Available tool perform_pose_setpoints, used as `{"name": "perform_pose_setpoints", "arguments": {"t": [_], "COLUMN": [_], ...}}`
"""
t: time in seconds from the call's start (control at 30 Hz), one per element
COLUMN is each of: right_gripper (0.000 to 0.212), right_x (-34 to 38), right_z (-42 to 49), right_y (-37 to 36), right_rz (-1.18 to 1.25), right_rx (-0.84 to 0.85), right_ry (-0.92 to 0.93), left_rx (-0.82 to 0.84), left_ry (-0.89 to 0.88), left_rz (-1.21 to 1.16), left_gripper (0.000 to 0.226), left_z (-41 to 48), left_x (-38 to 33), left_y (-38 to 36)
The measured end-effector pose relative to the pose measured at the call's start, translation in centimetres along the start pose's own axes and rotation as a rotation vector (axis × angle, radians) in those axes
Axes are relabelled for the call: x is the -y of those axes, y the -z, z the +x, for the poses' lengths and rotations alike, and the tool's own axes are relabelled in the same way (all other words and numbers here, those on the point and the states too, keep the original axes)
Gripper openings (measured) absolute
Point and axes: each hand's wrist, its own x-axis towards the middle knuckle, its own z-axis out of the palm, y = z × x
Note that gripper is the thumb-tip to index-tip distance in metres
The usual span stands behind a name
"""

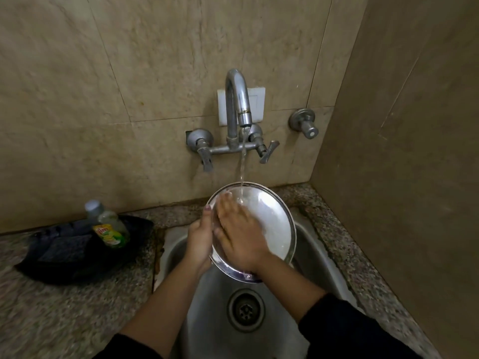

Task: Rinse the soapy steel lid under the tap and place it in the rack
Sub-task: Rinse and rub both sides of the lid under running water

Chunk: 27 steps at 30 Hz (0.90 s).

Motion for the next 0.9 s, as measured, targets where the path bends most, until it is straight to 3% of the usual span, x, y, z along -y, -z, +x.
{"name": "perform_pose_setpoints", "arguments": {"t": [0.07, 0.17, 0.23, 0.3, 0.33, 0.4, 0.47, 0.53, 0.63, 0.7, 0.8, 0.9], "right_gripper": [0.062, 0.065, 0.064, 0.049, 0.041, 0.03, 0.023, 0.021, 0.02, 0.024, 0.033, 0.026], "right_x": [-1.2, -4.5, -4.7, -3.3, -2.2, -0.7, -1.0, -2.9, -5.7, -5.7, -3.7, -2.2], "right_z": [-2.4, -2.8, -1.3, 1.1, 2.1, 3.5, 4.1, 3.8, 2.8, 2.9, 4.3, 5.9], "right_y": [-0.2, 0.7, 1.7, 2.5, 2.7, 2.9, 3.3, 3.7, 4.3, 4.6, 5.7, 6.6], "right_rz": [-0.024, -0.103, -0.05, 0.156, 0.226, 0.237, 0.19, 0.177, 0.281, 0.37, 0.337, 0.116], "right_rx": [0.087, 0.052, -0.023, -0.111, -0.122, -0.124, -0.118, -0.147, -0.24, -0.24, -0.205, 0.012], "right_ry": [0.117, -0.13, -0.203, -0.087, -0.003, 0.159, 0.21, 0.098, -0.273, -0.328, -0.089, 0.27], "left_rx": [-0.028, -0.083, -0.049, 0.02, 0.057, 0.114, 0.116, 0.099, 0.068, 0.072, 0.233, 0.391], "left_ry": [-0.012, -0.039, -0.027, -0.018, -0.032, -0.09, -0.135, -0.132, -0.096, -0.126, -0.211, -0.257], "left_rz": [-0.003, 0.065, 0.079, 0.048, 0.044, 0.095, 0.155, 0.161, 0.117, 0.138, 0.25, 0.402], "left_gripper": [0.043, 0.036, 0.019, 0.001, 0.005, 0.009, 0.009, 0.009, 0.005, 0.004, 0.012, 0.009], "left_z": [0.0, 0.1, 0.0, -0.3, -0.4, -0.7, -1.0, -1.1, -0.8, -0.1, 0.8, 1.5], "left_x": [0.0, -0.3, -0.4, -0.7, -0.8, -1.0, -1.1, -1.0, -1.1, -1.5, -2.3, -2.3], "left_y": [0.6, 1.6, 1.9, 2.0, 1.9, 1.5, 1.3, 1.5, 2.2, 2.4, 2.0, 1.5]}}
